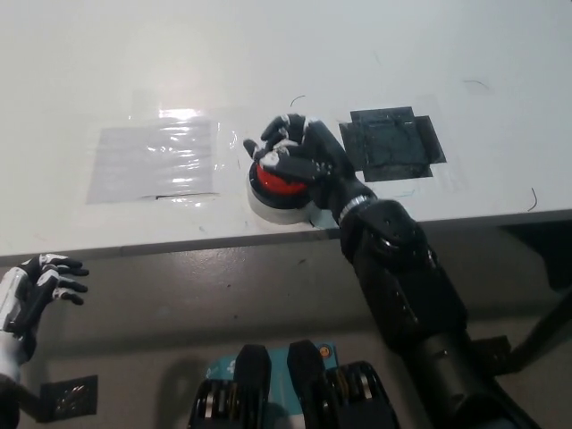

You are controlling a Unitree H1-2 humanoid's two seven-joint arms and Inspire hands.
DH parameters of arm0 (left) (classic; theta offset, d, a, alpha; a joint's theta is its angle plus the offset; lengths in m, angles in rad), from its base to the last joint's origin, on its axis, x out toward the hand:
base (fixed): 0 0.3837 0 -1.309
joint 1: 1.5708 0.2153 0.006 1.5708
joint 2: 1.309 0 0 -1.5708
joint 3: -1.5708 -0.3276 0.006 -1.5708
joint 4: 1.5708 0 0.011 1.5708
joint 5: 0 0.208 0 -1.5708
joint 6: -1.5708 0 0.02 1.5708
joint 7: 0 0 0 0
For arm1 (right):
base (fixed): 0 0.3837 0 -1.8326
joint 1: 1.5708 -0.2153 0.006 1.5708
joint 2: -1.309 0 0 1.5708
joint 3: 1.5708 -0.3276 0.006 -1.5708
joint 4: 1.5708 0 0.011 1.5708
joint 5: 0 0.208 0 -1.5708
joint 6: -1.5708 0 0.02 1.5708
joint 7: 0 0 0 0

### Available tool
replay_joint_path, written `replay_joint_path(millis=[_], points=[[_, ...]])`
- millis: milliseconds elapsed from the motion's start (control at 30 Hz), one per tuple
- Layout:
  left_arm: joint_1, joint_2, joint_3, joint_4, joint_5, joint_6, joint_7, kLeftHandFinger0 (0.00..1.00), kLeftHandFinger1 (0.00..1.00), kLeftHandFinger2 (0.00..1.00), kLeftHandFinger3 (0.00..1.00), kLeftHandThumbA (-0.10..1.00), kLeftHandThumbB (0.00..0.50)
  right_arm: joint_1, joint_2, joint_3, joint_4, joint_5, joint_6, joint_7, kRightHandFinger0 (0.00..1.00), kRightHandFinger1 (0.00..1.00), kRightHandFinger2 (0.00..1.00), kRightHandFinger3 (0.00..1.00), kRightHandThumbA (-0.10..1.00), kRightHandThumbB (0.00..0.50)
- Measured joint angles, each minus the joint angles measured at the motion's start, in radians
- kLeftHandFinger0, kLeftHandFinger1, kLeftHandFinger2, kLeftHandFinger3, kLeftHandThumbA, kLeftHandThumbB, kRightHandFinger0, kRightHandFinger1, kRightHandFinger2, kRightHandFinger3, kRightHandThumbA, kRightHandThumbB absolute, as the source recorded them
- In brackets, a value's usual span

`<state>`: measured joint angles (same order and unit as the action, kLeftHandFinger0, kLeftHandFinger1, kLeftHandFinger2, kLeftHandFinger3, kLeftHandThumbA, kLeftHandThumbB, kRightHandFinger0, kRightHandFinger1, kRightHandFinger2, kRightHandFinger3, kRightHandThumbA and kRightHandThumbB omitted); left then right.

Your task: The robot uses its right hand to make a fist and press the red button kept in the middle of the desk

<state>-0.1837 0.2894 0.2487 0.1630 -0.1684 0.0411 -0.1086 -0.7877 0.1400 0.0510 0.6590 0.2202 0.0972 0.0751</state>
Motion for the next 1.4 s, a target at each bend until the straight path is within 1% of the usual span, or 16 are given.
replay_joint_path(millis=[100,167,300,400,533,567,700,833,900,1000,1033,1100,1133,1167,1300,1400], points=[[-0.005,0.001,0.000,0.003,-0.002,-0.001,-0.003,0.44,0.43,0.48,0.45,0.58,0.027,0.005,0.002,-0.001,0.000,-0.002,-0.005,0.001,0.00,0.00,0.28,0.33,0.58,0.023],[-0.009,0.003,0.000,0.003,-0.003,-0.001,-0.004,0.49,0.47,0.52,0.47,0.58,0.028,0.008,0.004,-0.002,0.000,-0.003,-0.003,0.001,0.00,0.00,0.28,0.30,0.59,0.040],[-0.015,0.011,0.000,0.003,-0.002,0.000,-0.004,0.42,0.43,0.49,0.46,0.58,0.010,0.021,0.011,-0.007,0.000,-0.003,-0.001,0.001,0.00,0.00,0.27,0.27,0.60,0.032],[-0.018,0.018,-0.002,0.003,-0.001,0.001,-0.004,0.44,0.44,0.50,0.47,0.58,0.008,0.025,0.013,-0.012,0.000,-0.001,-0.001,0.002,0.00,0.00,0.25,0.24,0.60,0.027],[-0.018,0.020,-0.004,0.001,-0.001,0.004,-0.004,0.45,0.45,0.52,0.50,0.58,0.027,0.033,0.013,-0.013,0.000,0.000,-0.001,0.007,0.00,0.00,0.26,0.25,0.61,0.062],[-0.018,0.020,-0.004,-0.001,-0.001,0.005,-0.004,0.39,0.41,0.48,0.47,0.56,0.016,0.034,0.013,-0.013,0.000,0.000,-0.001,0.007,0.00,0.00,0.26,0.25,0.62,0.060],[-0.019,0.021,-0.006,-0.003,0.000,0.006,-0.004,0.41,0.43,0.49,0.48,0.60,0.008,0.040,0.012,-0.013,0.002,0.000,0.000,0.009,0.00,0.00,0.28,0.31,0.60,0.068],[-0.019,0.022,-0.007,-0.002,-0.001,0.005,-0.004,0.42,0.42,0.48,0.49,0.58,0.037,0.046,0.012,-0.013,0.001,0.001,0.004,0.009,0.00,0.00,0.28,0.31,0.62,0.062],[-0.019,0.022,-0.007,-0.003,-0.001,0.006,-0.004,0.44,0.44,0.51,0.51,0.60,0.016,0.046,0.011,-0.014,0.004,0.001,0.004,0.012,0.00,0.00,0.27,0.30,0.62,0.064],[-0.018,0.023,-0.009,-0.006,0.000,0.006,-0.004,0.46,0.46,0.52,0.51,0.60,0.041,0.046,0.012,-0.015,0.004,0.002,0.008,0.014,0.00,0.00,0.28,0.29,0.58,0.015],[-0.018,0.023,-0.010,-0.006,0.000,0.006,-0.004,0.48,0.48,0.53,0.51,0.59,0.024,0.045,0.012,-0.016,-0.001,0.002,0.016,0.013,0.00,0.00,0.27,0.29,0.57,0.021],[-0.018,0.024,-0.010,-0.006,0.000,0.006,-0.004,0.45,0.46,0.52,0.50,0.59,0.030,0.041,0.012,-0.020,-0.005,0.003,0.031,0.014,0.00,0.00,0.26,0.29,0.60,0.024],[-0.017,0.024,-0.010,-0.005,-0.001,0.006,-0.004,0.42,0.43,0.50,0.49,0.59,0.034,0.036,0.011,-0.023,-0.007,0.003,0.039,0.014,0.00,0.00,0.26,0.29,0.61,0.046],[-0.017,0.025,-0.009,-0.005,-0.001,0.006,-0.005,0.43,0.44,0.51,0.48,0.59,0.036,0.028,0.011,-0.027,-0.010,0.004,0.049,0.014,0.00,0.00,0.26,0.29,0.61,0.060],[-0.017,0.028,-0.009,-0.005,-0.002,0.005,-0.005,0.40,0.41,0.48,0.48,0.60,0.048,-0.019,0.010,-0.043,-0.027,0.006,0.094,0.014,0.00,0.00,0.28,0.30,0.65,0.086],[-0.015,0.030,-0.009,-0.005,-0.002,0.005,-0.004,0.42,0.44,0.50,0.50,0.60,0.032,-0.056,0.010,-0.053,-0.071,0.005,0.136,0.009,0.00,0.00,0.30,0.31,0.64,0.125]])
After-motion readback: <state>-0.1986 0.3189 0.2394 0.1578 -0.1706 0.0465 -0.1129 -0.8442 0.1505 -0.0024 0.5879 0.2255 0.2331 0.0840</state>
